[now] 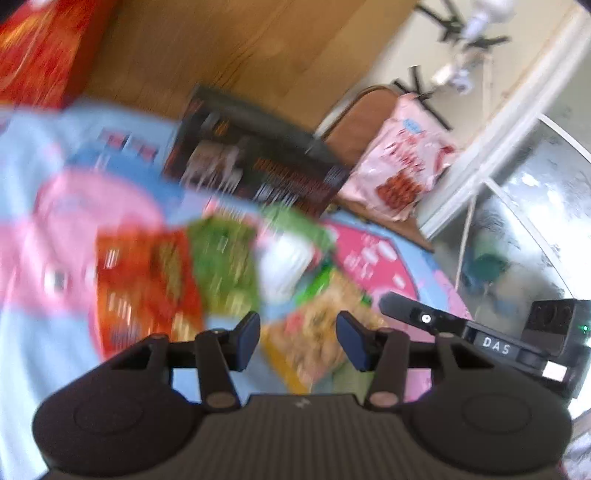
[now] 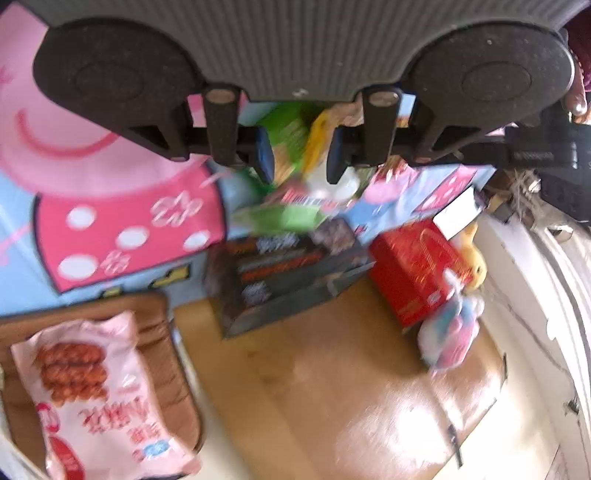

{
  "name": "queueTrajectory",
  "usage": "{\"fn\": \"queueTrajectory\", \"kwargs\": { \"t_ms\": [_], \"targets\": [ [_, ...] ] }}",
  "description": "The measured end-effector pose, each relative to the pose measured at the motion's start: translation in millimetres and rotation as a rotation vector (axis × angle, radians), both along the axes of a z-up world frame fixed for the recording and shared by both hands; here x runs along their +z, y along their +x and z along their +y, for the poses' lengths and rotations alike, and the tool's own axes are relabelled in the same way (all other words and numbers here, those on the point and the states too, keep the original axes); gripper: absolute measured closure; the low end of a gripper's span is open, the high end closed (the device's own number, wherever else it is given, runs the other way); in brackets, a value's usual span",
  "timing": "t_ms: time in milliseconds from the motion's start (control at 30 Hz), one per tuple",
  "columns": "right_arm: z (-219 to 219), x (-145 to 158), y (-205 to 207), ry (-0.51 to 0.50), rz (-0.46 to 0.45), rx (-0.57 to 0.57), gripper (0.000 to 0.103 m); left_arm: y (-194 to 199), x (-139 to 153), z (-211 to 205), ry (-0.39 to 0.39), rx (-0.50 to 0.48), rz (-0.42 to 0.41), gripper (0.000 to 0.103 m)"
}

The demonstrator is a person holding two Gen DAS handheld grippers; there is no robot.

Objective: Organize snacks
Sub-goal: 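Carry the white paper packet into the black box with left gripper, release, then grasp the clear peanut bag with the left gripper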

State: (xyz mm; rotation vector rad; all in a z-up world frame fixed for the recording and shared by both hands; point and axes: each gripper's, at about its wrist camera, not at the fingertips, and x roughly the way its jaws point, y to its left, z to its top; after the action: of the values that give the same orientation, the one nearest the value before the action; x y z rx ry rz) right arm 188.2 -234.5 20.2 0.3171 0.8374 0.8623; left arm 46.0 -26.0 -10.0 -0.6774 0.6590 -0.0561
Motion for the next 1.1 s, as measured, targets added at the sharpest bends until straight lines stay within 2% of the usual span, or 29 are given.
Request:
{"fn": "queueTrajectory", "kwargs": {
  "t_ms": [33,67,100,167,200,267,367,467,533,567,667,733,800,867,933,1000,1100],
  "targets": [
    [8.0,-3.1,-4.1,-0.024,0.008,0.010,0.072,-0.9,-9.5,0.6,-0.033,0.014,0.021,0.056],
    [15.1,-4.3,-5.1,-0.040,0.019,0.022,0.074,-4.6,-18.0,3.4,-0.105,0.024,0.038,0.056],
    [19.5,-9.5,-9.3,-0.050,0.020,0.038,0.080,-7.1,-23.0,5.7,-0.147,0.045,0.022,0.055],
    [34.7,-15.2,-22.6,-0.068,0.014,0.051,0.080,-13.5,-21.1,8.3,-0.190,0.061,0.021,0.054],
    [39.2,-16.0,-29.5,-0.076,-0.007,0.062,0.079,-17.2,-18.4,8.8,-0.179,0.067,0.016,0.054],
    [48.2,-9.4,-50.3,-0.100,-0.104,0.079,0.079,-27.8,-13.1,8.9,-0.141,0.066,0.001,0.054],
    [48.5,-5.5,-68.4,-0.080,-0.142,0.137,0.078,-49.5,-6.4,7.2,-0.164,0.025,-0.054,0.055],
    [51.8,-9.9,-89.9,-0.068,-0.178,0.149,0.078,-63.6,-0.4,1.7,-0.096,0.042,-0.060,0.054],
    [53.4,-15.0,-92.3,-0.100,-0.188,0.142,0.078,-66.5,2.7,1.1,-0.059,0.065,-0.053,0.054],
    [54.5,-18.3,-95.1,-0.105,-0.194,0.132,0.078,-67.2,2.0,4.2,-0.057,0.076,-0.046,0.049],
    [49.3,-19.7,-93.5,-0.062,-0.171,0.128,0.077,-65.6,-3.0,18.0,-0.075,0.110,-0.011,0.042],
    [47.7,-20.3,-94.3,-0.036,-0.159,0.132,0.072,-57.5,-8.5,25.8,-0.088,0.090,0.013,0.041],
    [47.3,-22.0,-93.7,-0.031,-0.141,0.128,0.073,-49.0,-16.3,29.2,-0.120,0.063,0.043,0.041],
    [45.7,-25.6,-89.5,-0.026,-0.118,0.133,0.075,-42.1,-21.8,27.1,-0.157,0.034,0.039,0.040],
    [45.9,-27.2,-87.6,-0.025,-0.093,0.128,0.080,-37.1,-21.4,22.8,-0.132,0.029,0.040,0.048],
    [45.1,-27.3,-86.8,-0.040,-0.094,0.124,0.087,-33.7,-22.5,16.5,-0.116,0.004,0.047,0.066],
    [43.4,-24.0,-91.3,-0.059,-0.121,0.105,0.088,-32.0,-21.5,12.6,-0.137,-0.015,0.050,0.066]
  ]
}}
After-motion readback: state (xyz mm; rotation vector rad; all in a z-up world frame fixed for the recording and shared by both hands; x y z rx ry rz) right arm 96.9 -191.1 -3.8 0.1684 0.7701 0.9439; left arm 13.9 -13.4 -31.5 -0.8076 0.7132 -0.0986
